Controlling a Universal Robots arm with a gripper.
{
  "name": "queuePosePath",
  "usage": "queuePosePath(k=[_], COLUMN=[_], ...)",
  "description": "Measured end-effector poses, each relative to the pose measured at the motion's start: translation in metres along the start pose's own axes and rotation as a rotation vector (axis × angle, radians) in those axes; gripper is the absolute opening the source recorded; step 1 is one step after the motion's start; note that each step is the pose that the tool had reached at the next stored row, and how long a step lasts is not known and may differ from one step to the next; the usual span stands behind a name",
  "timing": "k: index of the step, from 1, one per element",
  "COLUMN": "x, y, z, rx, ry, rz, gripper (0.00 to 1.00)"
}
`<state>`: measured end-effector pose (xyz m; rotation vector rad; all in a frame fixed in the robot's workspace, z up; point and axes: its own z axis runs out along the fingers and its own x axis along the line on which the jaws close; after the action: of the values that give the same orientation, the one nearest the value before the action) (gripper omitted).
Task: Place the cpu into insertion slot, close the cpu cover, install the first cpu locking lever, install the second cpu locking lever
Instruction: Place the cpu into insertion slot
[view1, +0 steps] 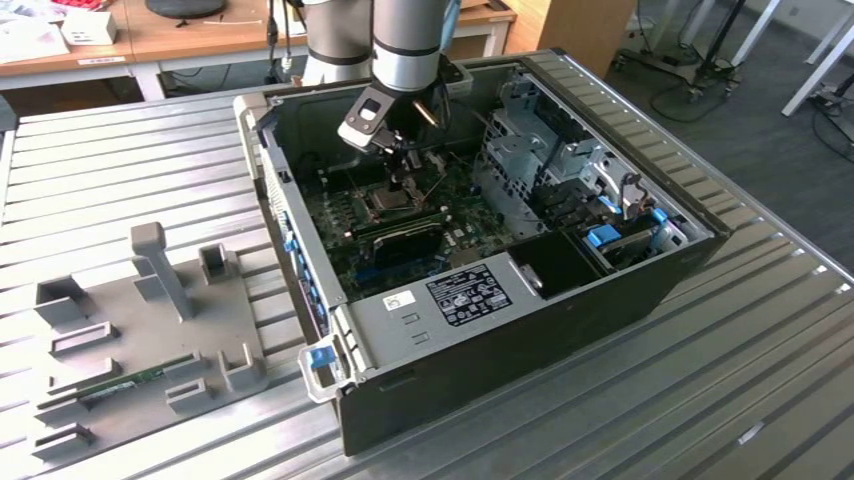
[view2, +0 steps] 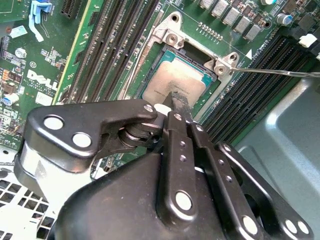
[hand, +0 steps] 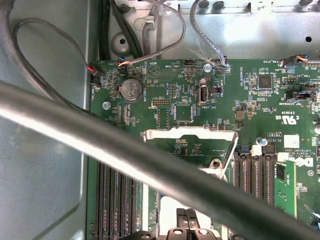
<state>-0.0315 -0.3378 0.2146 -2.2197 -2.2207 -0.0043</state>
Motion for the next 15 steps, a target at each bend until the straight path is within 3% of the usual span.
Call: queuePosePath(k=[4,5,7,8,15], x=[0.0,0.0,0.0,0.0001,0.0], y=[-0.0001,-0.0004,-0.0014,-0.0015,-0.0034], z=[0.0,0.0,0.0,0.0001,0.0002], rx=[-0.0006,-0.0043,-0.0226,-0.0266,-0.0267], ry=[-0.0004,-0.0005,-0.0005,-0.0001,-0.0003], rz=[0.0,0.0,-0.001,-0.001,-0.001], gripper=[0.1,0.1,0.1,0.1,0.1])
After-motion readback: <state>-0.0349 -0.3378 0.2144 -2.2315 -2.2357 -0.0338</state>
